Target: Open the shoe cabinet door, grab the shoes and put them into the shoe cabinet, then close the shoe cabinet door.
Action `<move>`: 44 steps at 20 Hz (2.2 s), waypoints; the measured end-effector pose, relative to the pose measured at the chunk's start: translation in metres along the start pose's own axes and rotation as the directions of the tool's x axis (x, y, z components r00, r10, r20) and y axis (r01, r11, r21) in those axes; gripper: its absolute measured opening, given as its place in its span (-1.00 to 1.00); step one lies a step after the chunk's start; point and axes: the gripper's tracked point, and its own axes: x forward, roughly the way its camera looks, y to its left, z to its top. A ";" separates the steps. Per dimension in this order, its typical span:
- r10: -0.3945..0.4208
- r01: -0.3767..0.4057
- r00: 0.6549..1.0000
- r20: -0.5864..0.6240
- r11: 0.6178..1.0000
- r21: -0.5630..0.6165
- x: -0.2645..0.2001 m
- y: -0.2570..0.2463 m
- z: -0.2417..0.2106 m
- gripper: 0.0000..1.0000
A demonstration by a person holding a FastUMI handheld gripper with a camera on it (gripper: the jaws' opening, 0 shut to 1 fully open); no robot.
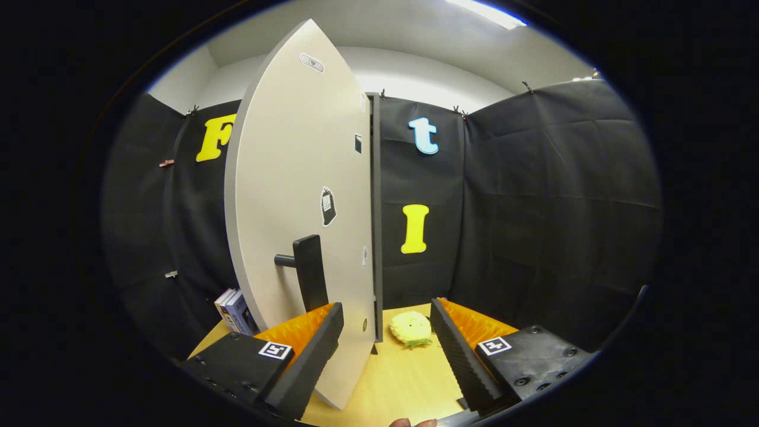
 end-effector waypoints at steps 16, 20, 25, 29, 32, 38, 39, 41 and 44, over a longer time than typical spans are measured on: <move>0.170 -0.169 0.985 -0.020 0.984 0.048 0.051 0.122 -0.009 0.96; 0.187 -0.186 0.982 -0.025 0.982 0.034 0.062 0.137 -0.013 0.96; 0.186 -0.186 0.983 -0.002 0.982 0.008 0.067 0.139 -0.006 0.96; 0.188 -0.188 0.982 0.002 0.982 0.004 0.066 0.139 -0.004 0.96; 0.188 -0.188 0.982 0.003 0.982 0.001 0.065 0.137 -0.003 0.96; 0.176 -0.176 0.984 0.012 0.984 -0.004 0.061 0.129 -0.001 0.96; 0.174 -0.174 0.985 0.013 0.985 -0.007 0.060 0.127 -0.001 0.96; 0.168 -0.168 0.986 0.015 0.986 -0.012 0.059 0.125 -0.001 0.96; 0.165 -0.164 0.986 0.010 0.986 -0.010 0.058 0.123 -0.003 0.96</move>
